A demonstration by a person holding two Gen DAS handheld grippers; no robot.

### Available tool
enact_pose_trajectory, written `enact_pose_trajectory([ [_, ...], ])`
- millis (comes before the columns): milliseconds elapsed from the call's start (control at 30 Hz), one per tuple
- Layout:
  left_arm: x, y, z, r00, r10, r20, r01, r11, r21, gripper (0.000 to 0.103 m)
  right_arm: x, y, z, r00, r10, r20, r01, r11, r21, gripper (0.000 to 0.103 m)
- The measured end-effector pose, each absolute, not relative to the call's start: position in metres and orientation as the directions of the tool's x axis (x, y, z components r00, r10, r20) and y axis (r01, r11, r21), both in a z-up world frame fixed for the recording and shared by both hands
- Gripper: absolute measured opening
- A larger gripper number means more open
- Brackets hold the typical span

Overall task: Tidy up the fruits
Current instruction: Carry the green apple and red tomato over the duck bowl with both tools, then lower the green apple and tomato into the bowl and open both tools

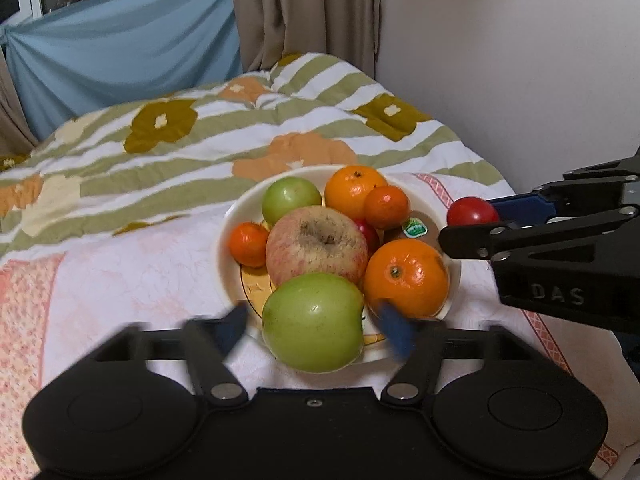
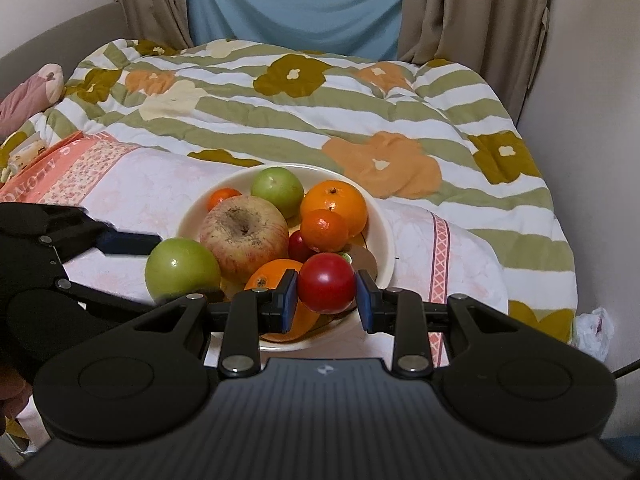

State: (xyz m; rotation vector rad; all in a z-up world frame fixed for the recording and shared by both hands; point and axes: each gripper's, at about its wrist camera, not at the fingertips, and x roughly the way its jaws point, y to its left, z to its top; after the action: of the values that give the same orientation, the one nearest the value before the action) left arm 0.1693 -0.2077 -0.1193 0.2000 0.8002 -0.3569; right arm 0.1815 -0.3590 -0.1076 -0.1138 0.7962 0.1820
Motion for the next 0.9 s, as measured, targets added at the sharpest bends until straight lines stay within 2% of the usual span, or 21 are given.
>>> enact_pose_trajectory([
  [67,0.164,-0.21,-0.115,0.666,-0.237,-0.707,0.392,0.918,0.061,0.098,0.182,-0.358,-0.107,0.686,0.123,-0.717,-0.207,0.978,-0.031,0.045],
  [500,0.15,-0.192,-0.102,0.676,-0.2,-0.709,0.351,0.934,0.071,0.098,0.18,-0.351,-0.096,0.704,0.15,-0.694,-0.227,0.974,-0.02,0.045],
  [900,0.143,-0.175,-0.092,0.695,-0.099,-0.712,0.258,0.959,0.118,0.098,0.216,-0.344,-0.106,0.693,0.208,-0.691,-0.276,0.961,0.012,0.047],
])
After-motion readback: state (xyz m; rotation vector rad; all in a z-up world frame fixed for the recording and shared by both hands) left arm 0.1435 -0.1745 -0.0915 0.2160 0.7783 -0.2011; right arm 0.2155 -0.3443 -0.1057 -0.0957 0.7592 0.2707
